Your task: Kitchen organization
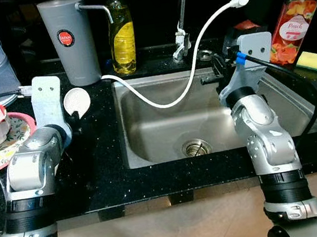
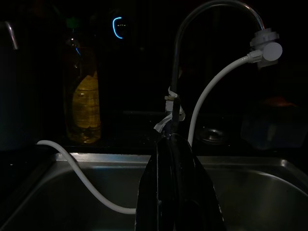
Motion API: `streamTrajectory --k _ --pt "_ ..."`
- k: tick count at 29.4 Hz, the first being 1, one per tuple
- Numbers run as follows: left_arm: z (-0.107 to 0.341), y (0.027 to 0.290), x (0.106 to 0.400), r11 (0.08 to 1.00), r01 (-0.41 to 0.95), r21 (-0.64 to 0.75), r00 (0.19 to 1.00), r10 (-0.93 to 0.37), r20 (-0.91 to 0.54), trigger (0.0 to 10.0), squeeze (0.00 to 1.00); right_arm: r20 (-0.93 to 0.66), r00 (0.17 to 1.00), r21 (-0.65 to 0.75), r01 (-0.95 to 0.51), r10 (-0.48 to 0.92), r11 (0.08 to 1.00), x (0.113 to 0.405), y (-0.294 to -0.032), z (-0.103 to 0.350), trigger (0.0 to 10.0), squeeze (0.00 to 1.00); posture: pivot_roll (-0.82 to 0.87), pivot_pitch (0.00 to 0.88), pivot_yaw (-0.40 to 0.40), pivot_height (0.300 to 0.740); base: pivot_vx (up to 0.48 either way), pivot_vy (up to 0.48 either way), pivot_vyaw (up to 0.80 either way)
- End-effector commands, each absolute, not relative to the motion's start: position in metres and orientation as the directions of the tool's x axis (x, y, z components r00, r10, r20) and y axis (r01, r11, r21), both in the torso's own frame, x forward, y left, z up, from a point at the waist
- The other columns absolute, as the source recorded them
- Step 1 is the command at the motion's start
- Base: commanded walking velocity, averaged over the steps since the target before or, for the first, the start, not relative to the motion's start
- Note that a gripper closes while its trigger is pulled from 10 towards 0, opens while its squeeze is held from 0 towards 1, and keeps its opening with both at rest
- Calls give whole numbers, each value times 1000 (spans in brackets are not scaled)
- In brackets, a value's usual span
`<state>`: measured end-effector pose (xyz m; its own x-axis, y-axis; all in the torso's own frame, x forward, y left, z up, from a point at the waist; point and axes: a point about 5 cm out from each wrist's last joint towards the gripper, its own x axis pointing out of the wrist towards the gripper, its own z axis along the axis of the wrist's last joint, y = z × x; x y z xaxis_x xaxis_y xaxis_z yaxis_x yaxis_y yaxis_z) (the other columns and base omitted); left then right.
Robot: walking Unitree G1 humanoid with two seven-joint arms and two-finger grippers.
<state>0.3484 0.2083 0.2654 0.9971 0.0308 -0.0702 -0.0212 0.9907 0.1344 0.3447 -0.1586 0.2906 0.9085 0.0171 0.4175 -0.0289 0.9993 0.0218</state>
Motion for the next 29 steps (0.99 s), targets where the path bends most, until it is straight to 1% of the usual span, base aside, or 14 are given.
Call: streamTrajectory --k 1,5,6,8,14,17,29 --pt "272 209 346 986 -37 161 999 42 -31 10000 0 411 912 15 -21 13 1000 346 -161 287 10000 0 -40 49 -38 740 0 0 0" --pt "276 209 346 988 -37 147 999 40 -18 10000 0 406 914 12 -28 20 1000 346 -160 286 10000 0 -40 50 -39 740 0 0 0" --pt "273 209 346 992 -38 122 998 43 -42 10000 0 384 923 -1 -40 38 999 347 -157 283 10000 0 -40 50 -39 740 0 0 0" --pt "271 209 346 991 -47 126 998 53 -43 10000 0 376 925 -8 -48 48 999 347 -156 282 10000 0 -40 50 -39 740 0 0 0" --pt "274 211 345 986 -59 155 998 63 -18 10000 0 387 921 -6 -46 45 999 347 -157 285 10000 0 -41 52 -43 740 0 0 0" --pt "278 211 344 988 -55 145 998 56 -2 10000 0 406 913 0 -39 35 999 346 -160 290 10000 0 -41 54 -45 740 0 0 0" --pt "276 208 344 991 -35 126 999 38 -20 10000 0 419 908 4 -37 31 999 345 -160 292 10000 0 -42 56 -46 740 0 0 0"
